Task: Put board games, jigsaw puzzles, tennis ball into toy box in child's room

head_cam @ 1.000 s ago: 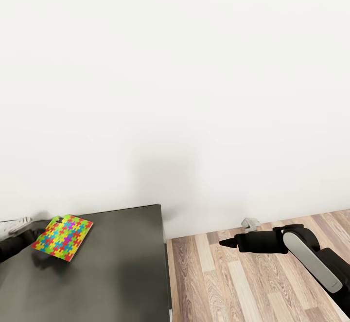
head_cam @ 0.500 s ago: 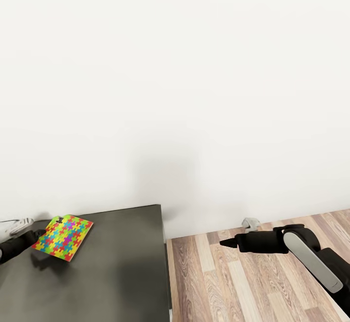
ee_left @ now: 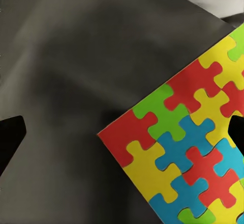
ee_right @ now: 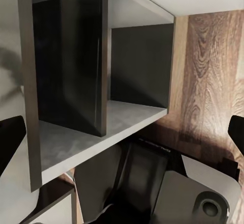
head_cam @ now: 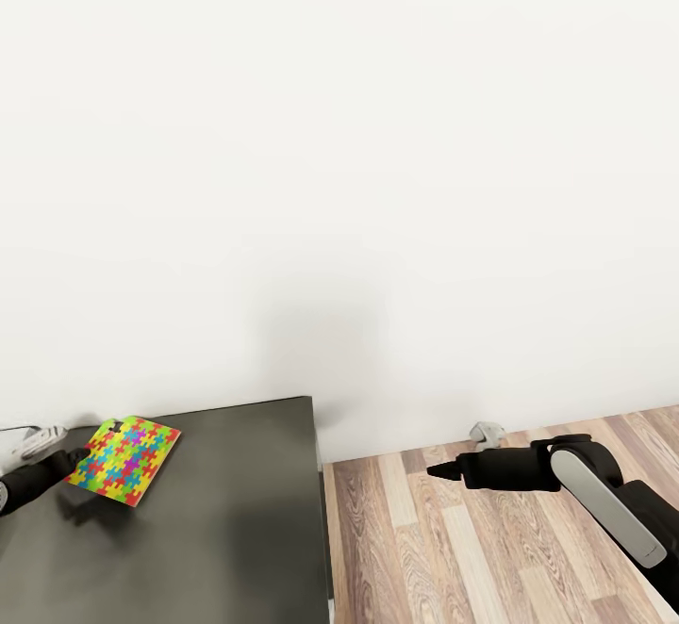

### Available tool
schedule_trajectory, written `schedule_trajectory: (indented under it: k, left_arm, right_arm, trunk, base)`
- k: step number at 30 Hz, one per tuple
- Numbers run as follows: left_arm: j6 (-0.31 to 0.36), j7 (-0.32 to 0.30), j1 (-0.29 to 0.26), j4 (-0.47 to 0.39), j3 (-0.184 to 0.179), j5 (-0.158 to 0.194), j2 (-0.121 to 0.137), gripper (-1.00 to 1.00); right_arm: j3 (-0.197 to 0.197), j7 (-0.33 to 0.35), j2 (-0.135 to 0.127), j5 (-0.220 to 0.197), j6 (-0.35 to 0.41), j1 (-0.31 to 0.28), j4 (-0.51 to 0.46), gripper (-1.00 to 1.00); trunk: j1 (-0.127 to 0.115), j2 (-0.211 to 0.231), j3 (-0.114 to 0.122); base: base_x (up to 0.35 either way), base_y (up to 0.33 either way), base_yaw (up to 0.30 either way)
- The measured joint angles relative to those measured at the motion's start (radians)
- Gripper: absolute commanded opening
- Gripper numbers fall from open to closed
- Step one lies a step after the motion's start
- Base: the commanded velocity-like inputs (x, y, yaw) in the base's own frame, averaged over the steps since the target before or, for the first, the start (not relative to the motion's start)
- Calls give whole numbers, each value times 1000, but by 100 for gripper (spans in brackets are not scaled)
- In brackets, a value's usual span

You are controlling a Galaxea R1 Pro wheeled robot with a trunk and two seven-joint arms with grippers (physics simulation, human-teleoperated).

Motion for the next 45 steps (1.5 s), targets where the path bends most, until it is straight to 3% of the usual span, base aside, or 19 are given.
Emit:
schedule_trajectory:
  k: [12,19,28,45]
  left_arm:
    - [-21,1,-39,55,-7,-50,-11,100]
    - [-57,2,-66,71,-44,-78,-19,100]
    - [-80,2,-91,96,-68,-76,-23,100]
    - [-94,2,-100,107,-75,-79,-25,100]
  right_arm:
    - [-2,0,-1,0,1,0,-9,100]
    - [-2,0,-2,0,1,0,-15,100]
    - [-3,0,-2,0,8,0,-16,100]
    - [-7,0,-2,-1,28,0,-17,100]
  trunk:
    - [0,0,0]
    - [-1,0,0]
    - [-1,0,0]
    - [-1,0,0]
  base:
    - [0,0,0]
    - [0,0,0]
    - [0,0,0]
    - [0,0,0]
